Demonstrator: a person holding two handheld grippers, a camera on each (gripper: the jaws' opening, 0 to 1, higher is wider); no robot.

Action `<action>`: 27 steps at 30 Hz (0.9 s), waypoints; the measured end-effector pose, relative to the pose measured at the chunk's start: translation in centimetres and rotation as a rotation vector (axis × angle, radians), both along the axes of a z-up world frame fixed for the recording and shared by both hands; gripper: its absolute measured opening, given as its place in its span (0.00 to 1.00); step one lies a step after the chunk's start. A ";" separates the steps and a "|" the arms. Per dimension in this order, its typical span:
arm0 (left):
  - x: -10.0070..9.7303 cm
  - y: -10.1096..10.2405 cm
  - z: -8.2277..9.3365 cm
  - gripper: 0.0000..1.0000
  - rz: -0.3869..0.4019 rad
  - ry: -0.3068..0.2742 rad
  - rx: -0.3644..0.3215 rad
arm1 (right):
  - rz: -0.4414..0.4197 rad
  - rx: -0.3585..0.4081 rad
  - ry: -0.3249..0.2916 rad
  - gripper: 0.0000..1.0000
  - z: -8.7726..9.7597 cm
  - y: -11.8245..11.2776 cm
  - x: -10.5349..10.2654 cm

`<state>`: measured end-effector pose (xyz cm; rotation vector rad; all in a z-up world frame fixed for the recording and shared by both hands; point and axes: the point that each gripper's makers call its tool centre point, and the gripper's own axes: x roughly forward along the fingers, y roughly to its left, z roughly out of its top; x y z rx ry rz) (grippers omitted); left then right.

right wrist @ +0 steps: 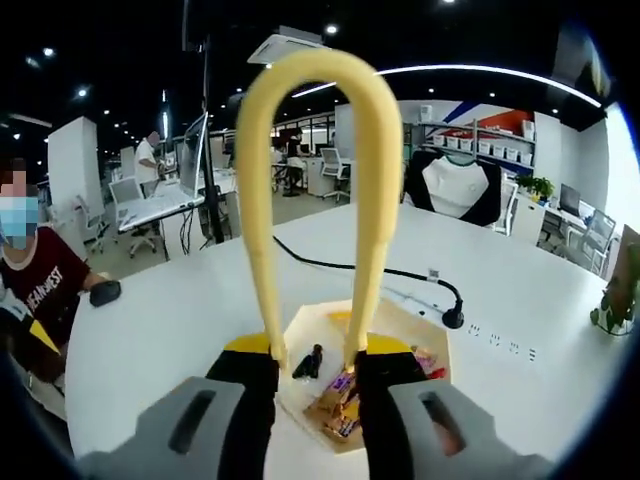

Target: Place the target food into the container with the food tongs after gripping and lifting it, then release it inside without dropping or visibly crushing the food.

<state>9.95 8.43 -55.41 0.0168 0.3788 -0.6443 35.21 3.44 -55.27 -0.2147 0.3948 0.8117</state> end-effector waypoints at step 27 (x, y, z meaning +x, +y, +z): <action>0.6 2.4 0.6 0.73 0.074 -0.021 -0.005 | -0.142 0.156 0.149 0.29 -6.9 6.5 -7.8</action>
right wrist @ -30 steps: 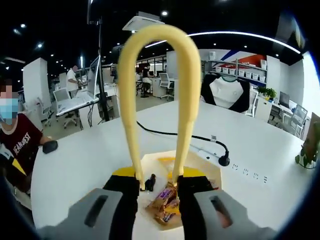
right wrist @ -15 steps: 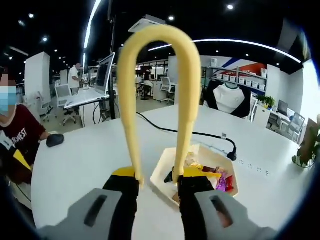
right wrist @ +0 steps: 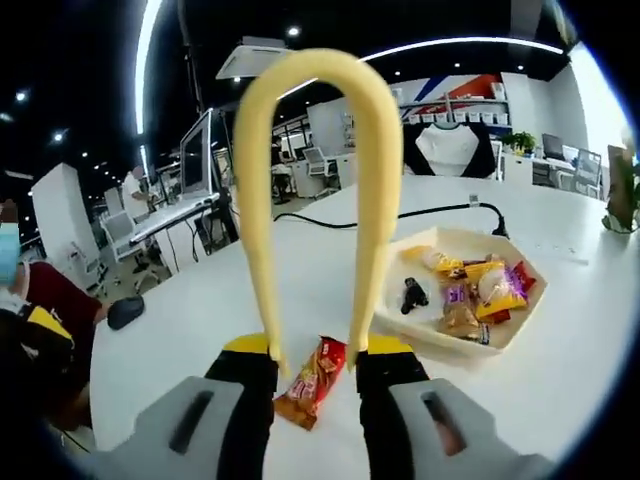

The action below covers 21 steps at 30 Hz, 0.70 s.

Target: Place the target food into the container with the food tongs after gripping and lifting it, then release it inside without dropping or visibly crushing the food.

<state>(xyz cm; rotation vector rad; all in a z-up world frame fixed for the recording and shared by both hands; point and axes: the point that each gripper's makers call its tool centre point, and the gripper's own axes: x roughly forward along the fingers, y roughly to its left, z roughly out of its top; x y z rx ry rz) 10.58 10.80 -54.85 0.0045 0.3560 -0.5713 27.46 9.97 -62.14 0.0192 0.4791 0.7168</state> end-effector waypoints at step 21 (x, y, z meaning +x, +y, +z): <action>0.2 1.2 -0.5 0.73 0.043 0.015 0.001 | -0.036 -0.169 0.000 0.26 -3.9 0.7 0.4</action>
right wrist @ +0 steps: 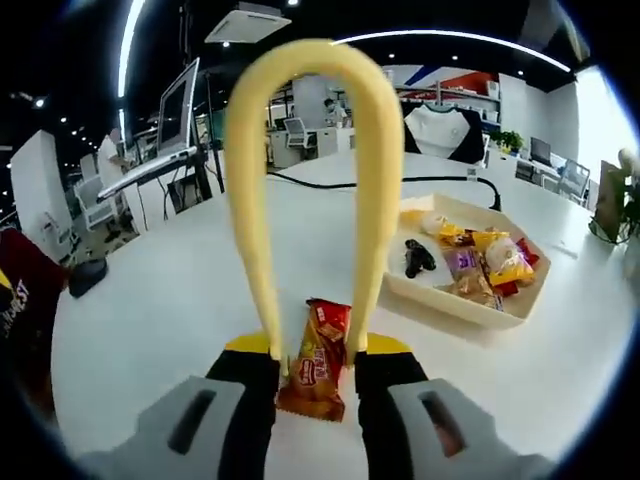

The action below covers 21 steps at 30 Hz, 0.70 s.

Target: Place the target food into the container with the food tongs after gripping and lifting it, then release it inside without dropping or visibly crushing the food.

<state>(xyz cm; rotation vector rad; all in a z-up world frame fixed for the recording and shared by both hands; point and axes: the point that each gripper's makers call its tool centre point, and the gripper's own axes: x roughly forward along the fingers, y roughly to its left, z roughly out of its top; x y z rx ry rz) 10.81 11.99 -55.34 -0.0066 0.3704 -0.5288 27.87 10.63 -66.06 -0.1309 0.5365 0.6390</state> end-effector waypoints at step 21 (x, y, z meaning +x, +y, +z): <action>-0.1 -0.2 -0.1 0.72 0.009 0.014 0.019 | 0.080 0.055 -0.059 0.20 3.5 -1.0 -0.3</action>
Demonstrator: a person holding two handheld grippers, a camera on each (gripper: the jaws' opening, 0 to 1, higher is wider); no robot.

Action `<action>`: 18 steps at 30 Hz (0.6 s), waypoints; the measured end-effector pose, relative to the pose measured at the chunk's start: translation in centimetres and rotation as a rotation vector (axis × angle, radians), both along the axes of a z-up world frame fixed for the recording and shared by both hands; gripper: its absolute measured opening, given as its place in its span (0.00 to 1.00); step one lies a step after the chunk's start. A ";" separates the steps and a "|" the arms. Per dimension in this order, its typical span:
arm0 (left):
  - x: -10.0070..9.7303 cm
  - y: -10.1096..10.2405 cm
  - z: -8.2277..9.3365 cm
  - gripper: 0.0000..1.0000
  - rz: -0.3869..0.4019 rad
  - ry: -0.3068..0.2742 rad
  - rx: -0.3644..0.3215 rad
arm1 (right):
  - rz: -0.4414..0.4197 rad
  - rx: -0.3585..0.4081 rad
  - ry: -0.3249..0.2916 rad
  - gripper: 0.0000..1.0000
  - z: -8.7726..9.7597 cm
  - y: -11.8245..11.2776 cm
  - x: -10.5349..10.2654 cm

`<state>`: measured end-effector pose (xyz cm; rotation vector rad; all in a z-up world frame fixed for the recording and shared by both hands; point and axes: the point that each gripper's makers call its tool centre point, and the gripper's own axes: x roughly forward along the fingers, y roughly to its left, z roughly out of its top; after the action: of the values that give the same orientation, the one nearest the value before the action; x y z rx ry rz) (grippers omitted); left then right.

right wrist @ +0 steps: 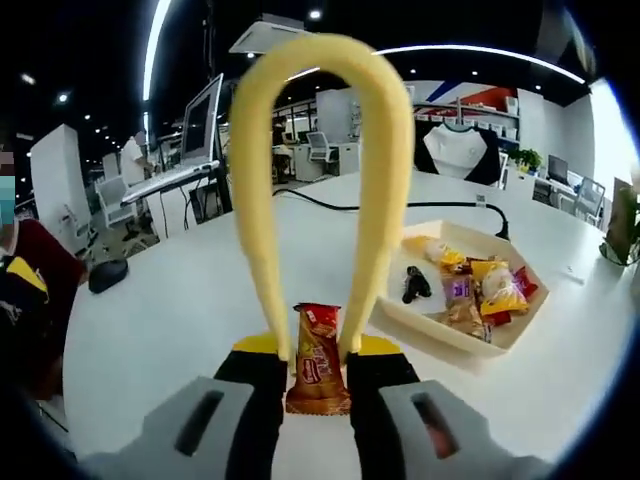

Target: Place the target food into the container with the food tongs after gripping and lifting it, then release it inside without dropping or visibly crushing the food.

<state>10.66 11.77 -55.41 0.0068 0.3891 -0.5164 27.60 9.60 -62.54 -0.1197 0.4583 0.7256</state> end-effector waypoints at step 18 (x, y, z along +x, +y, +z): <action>0.1 0.3 0.9 0.72 0.011 -0.022 -0.031 | -0.070 0.036 -0.077 0.20 6.0 -4.3 6.3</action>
<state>10.78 12.07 -54.48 -0.0192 0.3591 -0.5105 33.95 5.28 -56.58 -0.0974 0.3744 0.6576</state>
